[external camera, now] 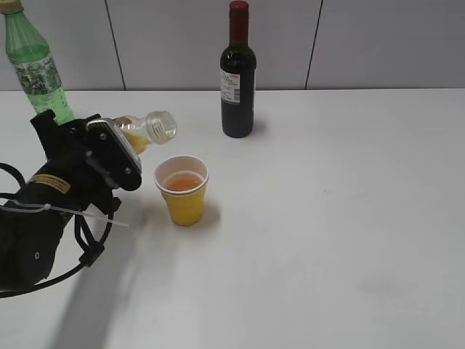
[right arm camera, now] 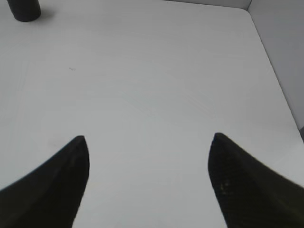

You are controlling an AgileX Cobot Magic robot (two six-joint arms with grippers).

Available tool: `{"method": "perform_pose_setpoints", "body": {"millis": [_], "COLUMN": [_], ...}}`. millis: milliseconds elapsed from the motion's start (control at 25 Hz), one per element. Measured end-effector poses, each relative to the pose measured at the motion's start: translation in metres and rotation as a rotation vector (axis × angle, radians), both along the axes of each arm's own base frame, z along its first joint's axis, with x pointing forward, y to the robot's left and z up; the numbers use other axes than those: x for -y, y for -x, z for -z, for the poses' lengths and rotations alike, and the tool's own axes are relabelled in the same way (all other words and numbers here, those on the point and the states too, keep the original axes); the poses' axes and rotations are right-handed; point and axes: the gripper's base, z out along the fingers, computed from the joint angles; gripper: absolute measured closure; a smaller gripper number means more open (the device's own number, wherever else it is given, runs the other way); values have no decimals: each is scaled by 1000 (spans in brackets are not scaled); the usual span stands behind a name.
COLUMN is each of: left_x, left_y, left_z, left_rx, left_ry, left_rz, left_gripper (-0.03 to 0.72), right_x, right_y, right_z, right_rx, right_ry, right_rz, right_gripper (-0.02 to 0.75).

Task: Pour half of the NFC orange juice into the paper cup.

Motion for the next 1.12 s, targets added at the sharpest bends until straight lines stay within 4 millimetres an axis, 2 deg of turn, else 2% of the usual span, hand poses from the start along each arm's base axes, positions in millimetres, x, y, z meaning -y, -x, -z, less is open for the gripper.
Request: {"method": "perform_pose_setpoints", "body": {"millis": [480, 920, 1120], "left_x": [-7, -29, -41], "left_y": [0, -9, -19], "left_z": [-6, -14, -17], "left_rx": [39, 108, 111], "left_ry": [602, 867, 1016], "left_rz": [-179, -278, -230], "left_gripper": [223, 223, 223], "right_x": [0, 0, 0], "right_y": [0, 0, 0], "right_z": [0, 0, 0], "right_rx": [0, 0, 0], "right_ry": [0, 1, 0], "right_rz": [0, 0, 0], "right_gripper": [146, 146, 146]}}
